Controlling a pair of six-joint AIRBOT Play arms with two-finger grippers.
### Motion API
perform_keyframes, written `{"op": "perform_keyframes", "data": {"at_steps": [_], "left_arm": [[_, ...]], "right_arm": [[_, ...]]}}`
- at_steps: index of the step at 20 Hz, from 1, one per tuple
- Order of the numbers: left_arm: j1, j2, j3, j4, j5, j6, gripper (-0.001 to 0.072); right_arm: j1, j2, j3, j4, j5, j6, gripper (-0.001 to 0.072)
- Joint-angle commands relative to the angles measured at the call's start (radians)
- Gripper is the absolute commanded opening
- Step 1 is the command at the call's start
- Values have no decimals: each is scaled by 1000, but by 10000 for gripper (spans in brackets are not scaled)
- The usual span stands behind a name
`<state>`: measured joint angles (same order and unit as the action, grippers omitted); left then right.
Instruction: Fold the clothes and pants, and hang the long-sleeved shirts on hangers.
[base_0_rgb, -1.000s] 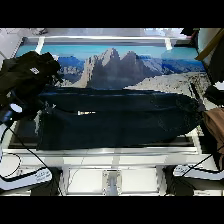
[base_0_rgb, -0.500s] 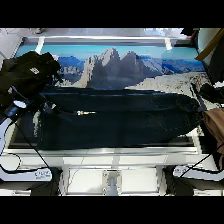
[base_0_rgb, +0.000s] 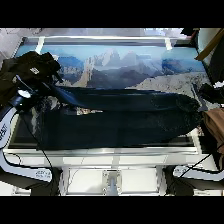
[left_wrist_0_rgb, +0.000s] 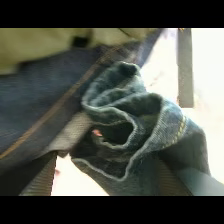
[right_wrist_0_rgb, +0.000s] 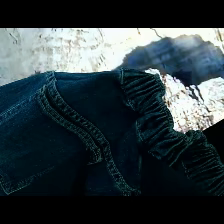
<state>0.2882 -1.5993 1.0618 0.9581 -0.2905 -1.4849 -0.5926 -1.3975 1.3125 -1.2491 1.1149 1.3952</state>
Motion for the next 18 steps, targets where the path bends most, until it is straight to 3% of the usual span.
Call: {"op": "perform_keyframes", "data": {"at_steps": [1, 11, 12, 14, 15, 18], "left_arm": [[-20, -35, 35, -10, -29, 0, 643], [-21, -112, 59, -93, -24, 1, 642], [-20, -112, 66, -108, -24, 1, 583], [-21, -110, 79, -149, -32, 2, 66], [-20, -104, 90, -151, -47, 2, 20], [-12, -45, 96, -144, -68, 13, 20]], "right_arm": [[1, 0, 0, 0, 0, 1, 351], [1, 0, 0, 0, -8, 1, 350], [1, 0, 0, 0, -8, 1, 350], [1, 0, 0, 0, -4, 1, 350], [1, 0, 0, -1, 2, 1, 350], [1, 0, 0, -5, 16, 1, 350]]}}
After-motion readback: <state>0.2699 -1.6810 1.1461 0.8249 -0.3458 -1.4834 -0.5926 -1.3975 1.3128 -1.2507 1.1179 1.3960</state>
